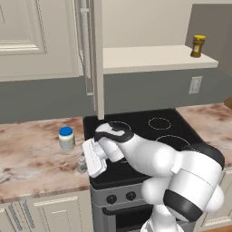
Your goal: Collect the turmeric, mayonnaise, and shaker from the cabinet and place them next to the stove.
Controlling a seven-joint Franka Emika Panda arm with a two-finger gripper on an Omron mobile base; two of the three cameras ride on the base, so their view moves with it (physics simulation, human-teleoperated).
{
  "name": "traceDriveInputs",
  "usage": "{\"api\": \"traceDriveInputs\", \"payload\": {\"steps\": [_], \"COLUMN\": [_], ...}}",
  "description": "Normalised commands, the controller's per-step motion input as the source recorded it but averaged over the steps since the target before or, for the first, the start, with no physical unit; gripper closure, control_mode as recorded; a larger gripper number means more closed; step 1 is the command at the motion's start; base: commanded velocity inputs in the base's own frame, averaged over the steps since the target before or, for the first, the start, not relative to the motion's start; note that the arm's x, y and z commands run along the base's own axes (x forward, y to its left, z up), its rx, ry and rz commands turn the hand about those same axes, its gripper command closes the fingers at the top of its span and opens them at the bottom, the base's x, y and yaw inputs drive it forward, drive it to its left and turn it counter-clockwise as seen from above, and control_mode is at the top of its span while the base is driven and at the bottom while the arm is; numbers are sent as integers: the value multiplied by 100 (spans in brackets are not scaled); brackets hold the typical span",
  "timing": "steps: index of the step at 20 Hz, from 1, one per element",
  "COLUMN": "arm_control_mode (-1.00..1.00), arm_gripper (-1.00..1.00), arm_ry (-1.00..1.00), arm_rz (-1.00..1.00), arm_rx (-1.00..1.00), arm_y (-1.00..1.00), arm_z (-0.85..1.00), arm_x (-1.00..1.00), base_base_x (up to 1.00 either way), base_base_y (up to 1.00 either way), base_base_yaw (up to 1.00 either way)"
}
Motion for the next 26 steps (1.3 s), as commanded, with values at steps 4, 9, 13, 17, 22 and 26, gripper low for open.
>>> {"api": "traceDriveInputs", "payload": {"steps": [4, 9, 13, 17, 22, 26], "arm_control_mode": [-100, -100, -100, -100, -100, -100], "arm_gripper": [100, 100, 100, 100, 100, 100], "arm_ry": [-1, 0, 0, 0, -1, 0], "arm_rz": [-9, -8, -5, 0, 0, 0], "arm_rx": [-1, -4, -4, 0, 0, 0], "arm_y": [18, 22, 10, 1, 0, 1], "arm_z": [-12, -24, -20, -11, -8, -13], "arm_x": [0, 1, 11, 17, 16, 12], "base_base_x": [0, 0, 0, 0, 0, 0], "base_base_y": [0, 0, 0, 0, 0, 0], "base_base_yaw": [0, 0, 0, 0, 0, 0]}}
